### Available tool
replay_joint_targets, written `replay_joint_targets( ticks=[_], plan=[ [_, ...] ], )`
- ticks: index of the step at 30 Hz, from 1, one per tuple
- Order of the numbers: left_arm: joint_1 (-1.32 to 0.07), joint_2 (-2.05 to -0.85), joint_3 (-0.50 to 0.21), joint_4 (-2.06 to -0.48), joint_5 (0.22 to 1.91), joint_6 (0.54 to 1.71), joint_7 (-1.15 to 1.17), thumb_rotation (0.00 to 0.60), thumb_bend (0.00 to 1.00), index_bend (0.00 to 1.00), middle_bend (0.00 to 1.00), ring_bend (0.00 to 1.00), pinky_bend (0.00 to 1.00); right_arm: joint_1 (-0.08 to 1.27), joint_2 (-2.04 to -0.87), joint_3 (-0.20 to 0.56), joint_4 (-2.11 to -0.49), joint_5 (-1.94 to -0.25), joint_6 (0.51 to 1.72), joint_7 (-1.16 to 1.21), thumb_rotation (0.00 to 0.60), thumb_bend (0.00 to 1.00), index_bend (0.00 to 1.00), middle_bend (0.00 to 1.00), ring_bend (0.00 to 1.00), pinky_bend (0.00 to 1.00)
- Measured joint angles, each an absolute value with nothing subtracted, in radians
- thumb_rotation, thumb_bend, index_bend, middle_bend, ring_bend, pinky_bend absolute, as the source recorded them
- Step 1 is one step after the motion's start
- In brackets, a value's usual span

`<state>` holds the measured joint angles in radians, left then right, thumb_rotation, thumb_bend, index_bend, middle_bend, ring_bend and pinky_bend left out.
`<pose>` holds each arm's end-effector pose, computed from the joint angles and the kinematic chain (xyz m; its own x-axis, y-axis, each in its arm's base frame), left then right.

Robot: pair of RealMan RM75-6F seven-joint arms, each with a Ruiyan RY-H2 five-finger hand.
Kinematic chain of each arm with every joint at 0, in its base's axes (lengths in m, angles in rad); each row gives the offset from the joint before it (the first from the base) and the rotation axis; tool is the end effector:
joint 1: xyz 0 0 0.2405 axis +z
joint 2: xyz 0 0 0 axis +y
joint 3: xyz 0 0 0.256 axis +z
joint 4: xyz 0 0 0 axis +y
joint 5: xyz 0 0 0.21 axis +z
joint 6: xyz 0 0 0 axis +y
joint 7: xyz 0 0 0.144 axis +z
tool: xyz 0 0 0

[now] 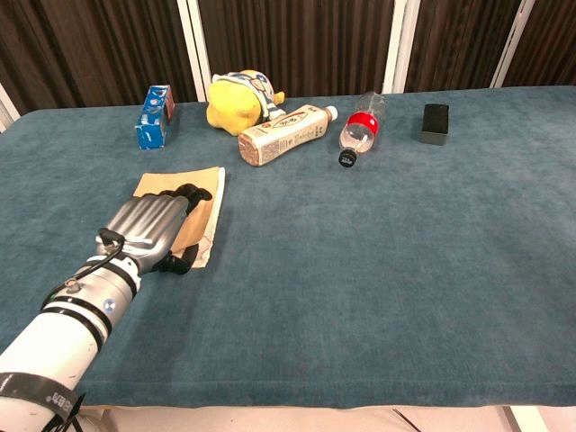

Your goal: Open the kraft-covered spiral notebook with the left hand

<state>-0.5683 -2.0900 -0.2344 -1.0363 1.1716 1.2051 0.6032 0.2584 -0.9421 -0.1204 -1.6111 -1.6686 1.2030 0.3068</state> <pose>-0.1594 0.2994 -0.1175 0.5121 0.1155 0.8511 0.8561 -0.1498 -0.4947 -0.3122 -0.1874 0.1546 0.3546 -0.3959 0.8471 -0.9340 -0.1917 0.3014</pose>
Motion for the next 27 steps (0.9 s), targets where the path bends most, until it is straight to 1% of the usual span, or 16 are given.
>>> replay_joint_targets(
  ticks=[7, 11, 14, 21, 27],
  plan=[
    [-0.558, -2.083, -0.231, -1.048, 1.165, 1.21, 0.606, 0.6, 0.53, 0.18, 0.1, 0.16, 0.2, 0.26, -0.942, -0.12, -1.613, -1.667, 1.199, 0.305, 0.6, 0.03, 0.0, 0.0, 0.0, 0.14],
    [-0.553, -2.079, -0.228, -1.047, 1.162, 1.213, 0.61, 0.6, 0.53, 0.21, 0.1, 0.16, 0.2, 0.264, -0.943, -0.121, -1.609, -1.673, 1.196, 0.309, 0.6, 0.03, 0.0, 0.0, 0.0, 0.14],
    [-0.554, -2.079, -0.231, -1.04, 1.159, 1.212, 0.612, 0.6, 0.53, 0.25, 0.1, 0.16, 0.21, 0.27, -0.943, -0.12, -1.608, -1.668, 1.183, 0.308, 0.6, 0.03, 0.0, 0.0, 0.0, 0.14],
    [-0.55, -2.096, -0.243, -1.005, 1.16, 1.238, 0.586, 0.6, 0.53, 0.41, 0.14, 0.16, 0.22, 0.266, -0.94, -0.12, -1.613, -1.665, 1.19, 0.305, 0.6, 0.03, 0.0, 0.0, 0.0, 0.14],
    [-0.541, -2.096, -0.244, -0.986, 1.169, 1.254, 0.564, 0.6, 0.53, 0.46, 0.15, 0.16, 0.22, 0.268, -0.943, -0.122, -1.611, -1.671, 1.186, 0.302, 0.6, 0.03, 0.0, 0.0, 0.0, 0.14]
  ],
)
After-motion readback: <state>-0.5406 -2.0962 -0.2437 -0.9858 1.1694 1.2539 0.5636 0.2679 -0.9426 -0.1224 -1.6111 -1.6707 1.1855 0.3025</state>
